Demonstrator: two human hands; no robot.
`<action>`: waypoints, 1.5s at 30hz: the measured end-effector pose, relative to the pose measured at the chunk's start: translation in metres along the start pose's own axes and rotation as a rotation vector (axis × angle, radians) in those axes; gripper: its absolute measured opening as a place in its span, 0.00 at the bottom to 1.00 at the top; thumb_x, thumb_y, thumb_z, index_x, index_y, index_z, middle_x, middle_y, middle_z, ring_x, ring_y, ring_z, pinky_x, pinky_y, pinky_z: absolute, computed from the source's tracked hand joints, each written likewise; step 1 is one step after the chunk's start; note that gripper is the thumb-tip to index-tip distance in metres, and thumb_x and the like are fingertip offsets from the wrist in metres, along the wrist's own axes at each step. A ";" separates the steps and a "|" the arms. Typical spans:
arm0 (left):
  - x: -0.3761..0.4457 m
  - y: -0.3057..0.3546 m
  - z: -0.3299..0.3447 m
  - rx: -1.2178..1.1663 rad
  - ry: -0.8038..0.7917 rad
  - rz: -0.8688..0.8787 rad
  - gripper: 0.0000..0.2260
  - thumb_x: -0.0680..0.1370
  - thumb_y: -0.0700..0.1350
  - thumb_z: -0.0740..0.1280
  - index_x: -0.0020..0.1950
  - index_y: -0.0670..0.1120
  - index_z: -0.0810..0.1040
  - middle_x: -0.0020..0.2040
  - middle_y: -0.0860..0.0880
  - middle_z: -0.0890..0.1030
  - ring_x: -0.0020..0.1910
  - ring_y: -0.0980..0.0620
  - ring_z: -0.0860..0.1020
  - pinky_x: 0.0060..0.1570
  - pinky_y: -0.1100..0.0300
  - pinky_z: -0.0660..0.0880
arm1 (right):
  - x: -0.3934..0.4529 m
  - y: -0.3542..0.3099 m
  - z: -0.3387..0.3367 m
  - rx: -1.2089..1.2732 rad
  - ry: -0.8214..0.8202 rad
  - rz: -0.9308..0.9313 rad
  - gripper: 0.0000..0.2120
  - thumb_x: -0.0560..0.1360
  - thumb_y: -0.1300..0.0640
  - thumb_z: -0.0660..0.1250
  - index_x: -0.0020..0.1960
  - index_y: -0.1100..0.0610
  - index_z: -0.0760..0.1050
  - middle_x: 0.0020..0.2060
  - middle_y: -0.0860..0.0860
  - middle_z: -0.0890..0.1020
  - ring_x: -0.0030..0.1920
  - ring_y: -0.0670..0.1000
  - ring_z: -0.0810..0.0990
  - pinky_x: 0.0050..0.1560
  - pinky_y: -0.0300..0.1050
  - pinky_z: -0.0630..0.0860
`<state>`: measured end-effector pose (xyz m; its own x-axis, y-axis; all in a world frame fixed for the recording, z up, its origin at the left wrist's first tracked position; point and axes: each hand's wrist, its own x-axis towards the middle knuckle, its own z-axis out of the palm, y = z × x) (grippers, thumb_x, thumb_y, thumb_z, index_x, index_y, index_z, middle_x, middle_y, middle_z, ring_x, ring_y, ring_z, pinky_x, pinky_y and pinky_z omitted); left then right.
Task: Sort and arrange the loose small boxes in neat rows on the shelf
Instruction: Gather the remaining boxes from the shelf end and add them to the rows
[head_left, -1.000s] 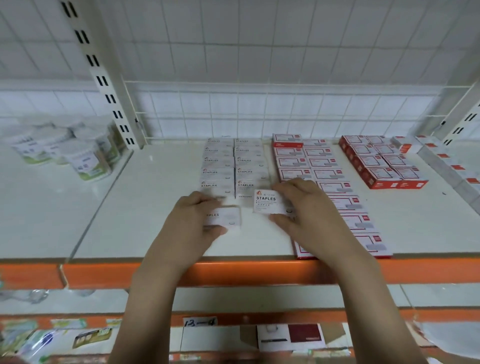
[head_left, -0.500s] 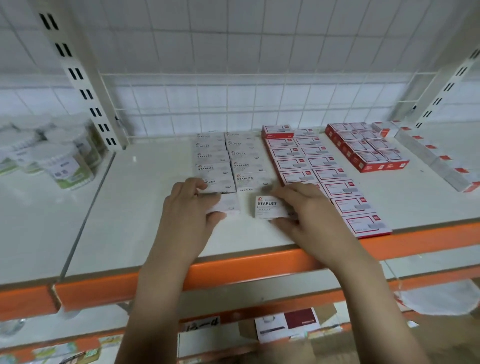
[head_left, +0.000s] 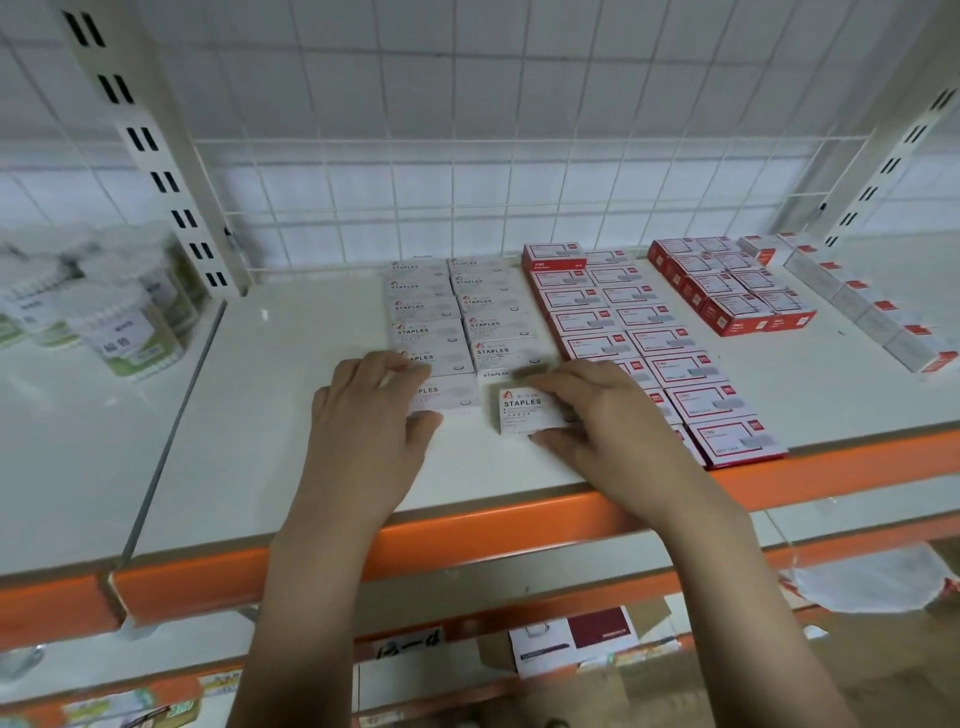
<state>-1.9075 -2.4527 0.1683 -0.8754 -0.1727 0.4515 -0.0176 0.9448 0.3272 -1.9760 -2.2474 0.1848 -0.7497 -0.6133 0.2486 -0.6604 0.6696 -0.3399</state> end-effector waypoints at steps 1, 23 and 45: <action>-0.001 -0.002 -0.002 0.002 0.007 -0.001 0.18 0.66 0.40 0.76 0.55 0.41 0.81 0.52 0.40 0.79 0.51 0.35 0.76 0.47 0.43 0.73 | 0.003 -0.001 0.000 0.000 -0.011 -0.002 0.24 0.70 0.58 0.71 0.66 0.53 0.72 0.61 0.50 0.76 0.60 0.54 0.71 0.60 0.41 0.63; 0.004 0.011 -0.004 -0.066 -0.071 -0.044 0.13 0.71 0.41 0.72 0.55 0.41 0.80 0.53 0.41 0.78 0.53 0.37 0.74 0.52 0.43 0.73 | 0.018 0.006 0.024 0.056 0.090 -0.054 0.18 0.68 0.71 0.65 0.56 0.59 0.80 0.54 0.56 0.80 0.56 0.61 0.77 0.59 0.43 0.68; 0.073 0.284 0.093 -0.190 -0.317 0.346 0.18 0.79 0.52 0.60 0.69 0.52 0.68 0.65 0.53 0.71 0.64 0.52 0.68 0.63 0.56 0.63 | -0.124 0.199 -0.124 -0.117 0.316 0.400 0.23 0.72 0.50 0.61 0.64 0.58 0.73 0.58 0.55 0.77 0.60 0.57 0.74 0.60 0.52 0.72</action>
<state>-2.0210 -2.1707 0.2175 -0.9184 0.2625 0.2961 0.3621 0.8591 0.3615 -2.0196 -1.9857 0.1986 -0.9085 -0.1553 0.3879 -0.3063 0.8790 -0.3655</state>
